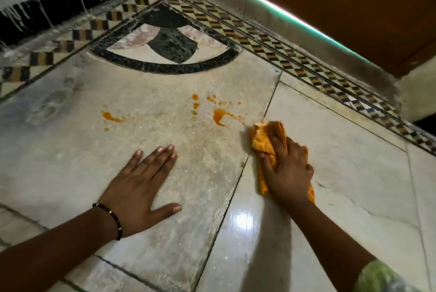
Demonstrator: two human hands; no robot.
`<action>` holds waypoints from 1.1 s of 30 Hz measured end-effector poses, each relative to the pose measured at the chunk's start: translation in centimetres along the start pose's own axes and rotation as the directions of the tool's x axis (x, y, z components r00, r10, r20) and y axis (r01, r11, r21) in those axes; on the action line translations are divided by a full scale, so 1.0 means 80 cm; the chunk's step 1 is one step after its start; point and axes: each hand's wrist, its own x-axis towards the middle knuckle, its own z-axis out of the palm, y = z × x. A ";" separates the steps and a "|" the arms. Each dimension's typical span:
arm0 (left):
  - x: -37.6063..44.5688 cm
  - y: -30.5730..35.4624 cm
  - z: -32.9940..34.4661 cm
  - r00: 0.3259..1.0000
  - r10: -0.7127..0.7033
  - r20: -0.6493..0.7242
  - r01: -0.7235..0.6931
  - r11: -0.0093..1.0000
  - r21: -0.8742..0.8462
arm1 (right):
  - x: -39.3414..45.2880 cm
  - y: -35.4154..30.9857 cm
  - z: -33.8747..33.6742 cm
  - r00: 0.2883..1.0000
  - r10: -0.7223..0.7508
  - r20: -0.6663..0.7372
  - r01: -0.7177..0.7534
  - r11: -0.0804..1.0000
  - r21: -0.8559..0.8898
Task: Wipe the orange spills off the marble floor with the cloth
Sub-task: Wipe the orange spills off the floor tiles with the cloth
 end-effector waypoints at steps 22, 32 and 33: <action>0.000 -0.002 -0.002 1.000 -0.010 0.013 0.010 1.000 -0.007 | -0.076 -0.075 0.025 0.985 -0.157 -0.066 0.158 0.987 0.010; 0.001 -0.002 -0.001 1.000 -0.018 0.016 0.017 0.999 0.027 | 0.075 -0.200 0.019 0.824 -0.545 0.154 0.549 0.836 0.019; 0.001 -0.001 -0.001 1.000 -0.015 0.017 0.014 1.000 0.025 | 0.091 -0.200 0.020 0.849 -0.509 0.143 0.511 0.859 0.028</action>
